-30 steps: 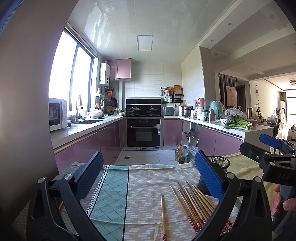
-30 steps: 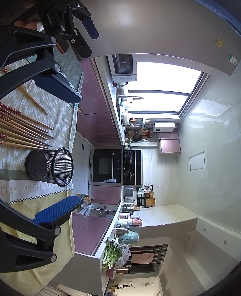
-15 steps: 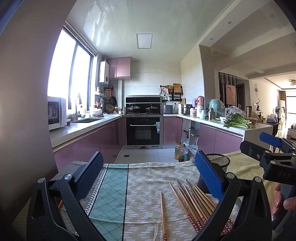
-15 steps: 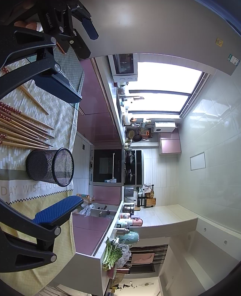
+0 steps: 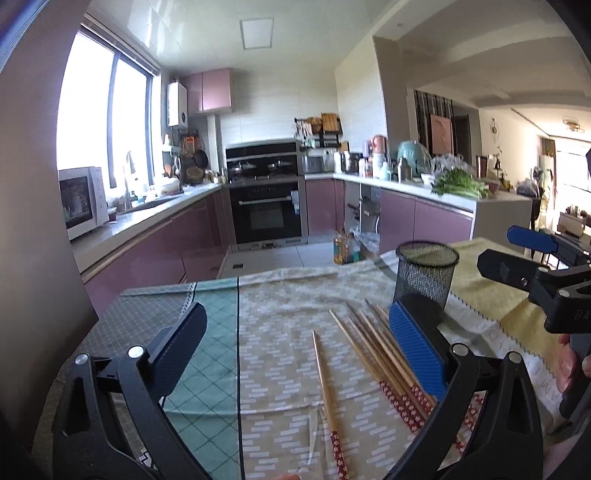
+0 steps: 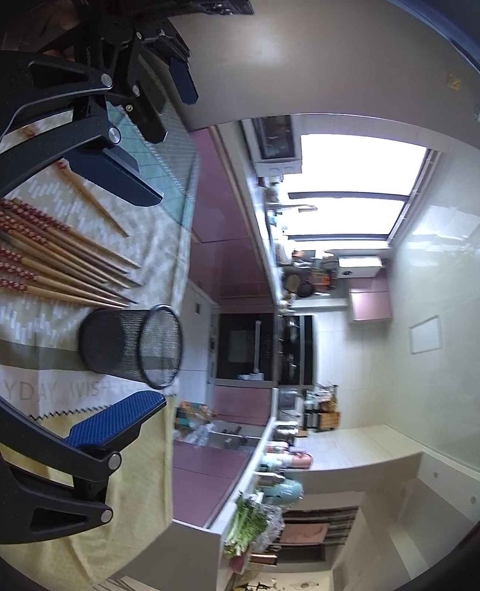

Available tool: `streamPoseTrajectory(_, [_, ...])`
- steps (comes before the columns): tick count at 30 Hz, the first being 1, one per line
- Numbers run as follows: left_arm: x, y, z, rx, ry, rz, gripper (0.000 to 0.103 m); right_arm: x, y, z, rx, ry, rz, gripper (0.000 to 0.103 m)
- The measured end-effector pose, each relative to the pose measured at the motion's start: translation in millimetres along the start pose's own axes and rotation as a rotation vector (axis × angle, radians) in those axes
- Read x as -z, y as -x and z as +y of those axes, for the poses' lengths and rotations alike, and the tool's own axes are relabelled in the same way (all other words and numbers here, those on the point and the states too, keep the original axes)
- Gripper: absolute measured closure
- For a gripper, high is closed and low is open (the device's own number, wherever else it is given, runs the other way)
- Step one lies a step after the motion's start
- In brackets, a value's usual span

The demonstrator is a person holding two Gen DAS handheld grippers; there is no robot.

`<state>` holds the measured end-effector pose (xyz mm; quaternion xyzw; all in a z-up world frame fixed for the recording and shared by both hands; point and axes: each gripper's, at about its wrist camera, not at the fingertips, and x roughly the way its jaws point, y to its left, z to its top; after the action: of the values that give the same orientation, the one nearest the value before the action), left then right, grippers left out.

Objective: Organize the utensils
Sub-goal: 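Lower the left tool onto a wooden chopstick and close it while the right tool grasps another, then lift the left tool's chopstick into the mesh cup and open while the right tool does likewise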

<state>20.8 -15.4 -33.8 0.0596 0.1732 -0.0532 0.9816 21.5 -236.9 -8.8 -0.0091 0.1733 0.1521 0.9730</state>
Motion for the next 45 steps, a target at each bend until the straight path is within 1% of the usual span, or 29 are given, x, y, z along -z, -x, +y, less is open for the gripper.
streamPoseTrajectory(2, [8,-17,-1,0.010,-0.029,0.096,0.006,7,-13,2,0.000,0.025,0.074,0.006])
streamPoseTrajectory(4, [15,-32,2,0.030,-0.036,0.176,0.006,16,-26,5,-0.012,0.052,0.154,0.012])
streamPoseTrajectory(5, [20,-39,3,0.047,-0.039,0.214,0.008,20,-33,7,-0.017,0.062,0.194,0.019])
streamPoseTrajectory(7, [29,-53,5,0.069,-0.034,0.273,0.015,28,-47,8,-0.018,0.075,0.277,0.026])
streamPoseTrajectory(8, [32,-59,6,0.087,-0.031,0.303,0.018,32,-54,7,-0.022,0.073,0.312,0.035])
streamPoseTrajectory(9, [36,-64,7,0.100,-0.030,0.324,0.021,35,-61,5,-0.027,0.065,0.348,0.042])
streamPoseTrajectory(10, [39,-69,7,0.110,-0.028,0.340,0.025,39,-67,1,-0.032,0.051,0.378,0.044])
streamPoseTrajectory(11, [41,-73,7,0.120,-0.028,0.354,0.028,42,-74,-2,-0.037,0.036,0.405,0.050])
streamPoseTrajectory(12, [43,-78,7,0.133,-0.030,0.373,0.031,44,-81,-4,-0.038,0.025,0.428,0.057])
streamPoseTrajectory(13, [44,-82,7,0.145,-0.033,0.387,0.035,47,-85,-5,-0.041,0.017,0.444,0.061])
streamPoseTrajectory(14, [46,-85,6,0.156,-0.036,0.400,0.037,49,-90,-6,-0.048,0.009,0.461,0.068])
streamPoseTrajectory(15, [46,-89,5,0.165,-0.038,0.414,0.042,49,-94,-7,-0.053,0.008,0.477,0.074])
streamPoseTrajectory(16, [46,-94,3,0.176,-0.039,0.430,0.048,50,-96,-6,-0.057,0.010,0.489,0.075])
streamPoseTrajectory(17, [47,-99,3,0.191,-0.038,0.448,0.051,50,-98,-6,-0.061,0.010,0.499,0.076])
streamPoseTrajectory(19, [47,-106,2,0.214,-0.027,0.480,0.060,51,-104,-3,-0.071,0.020,0.520,0.079])
streamPoseTrajectory(21, [47,-114,2,0.235,-0.017,0.512,0.065,51,-110,0,-0.071,0.039,0.536,0.081])
streamPoseTrajectory(22, [48,-119,2,0.239,-0.012,0.527,0.067,50,-112,0,-0.073,0.042,0.538,0.082])
streamPoseTrajectory(24, [46,-124,3,0.245,-0.006,0.531,0.068,48,-116,0,-0.077,0.044,0.540,0.085])
streamPoseTrajectory(25, [45,-127,2,0.247,-0.006,0.534,0.070,48,-119,0,-0.083,0.038,0.542,0.086])
streamPoseTrajectory(27, [44,-130,1,0.251,0.000,0.538,0.073,47,-122,-3,-0.100,0.014,0.545,0.092])
streamPoseTrajectory(29, [42,-133,0,0.257,0.009,0.540,0.079,46,-124,-6,-0.118,-0.016,0.546,0.094])
streamPoseTrajectory(30, [42,-134,0,0.266,0.016,0.543,0.088,46,-124,-7,-0.123,-0.026,0.546,0.094])
streamPoseTrajectory(31, [41,-135,-1,0.278,0.030,0.546,0.092,46,-123,-8,-0.128,-0.034,0.545,0.094])
streamPoseTrajectory(34, [41,-134,0,0.292,0.057,0.545,0.095,45,-119,-13,-0.156,-0.068,0.538,0.097])
streamPoseTrajectory(38, [36,-128,1,0.314,0.076,0.530,0.095,39,-107,-15,-0.193,-0.087,0.502,0.097])
streamPoseTrajectory(41, [27,-116,3,0.334,0.083,0.500,0.095,29,-92,-15,-0.223,-0.089,0.449,0.097])
streamPoseTrajectory(45, [5,-101,7,0.389,0.100,0.440,0.095,10,-71,-17,-0.250,-0.094,0.359,0.097])
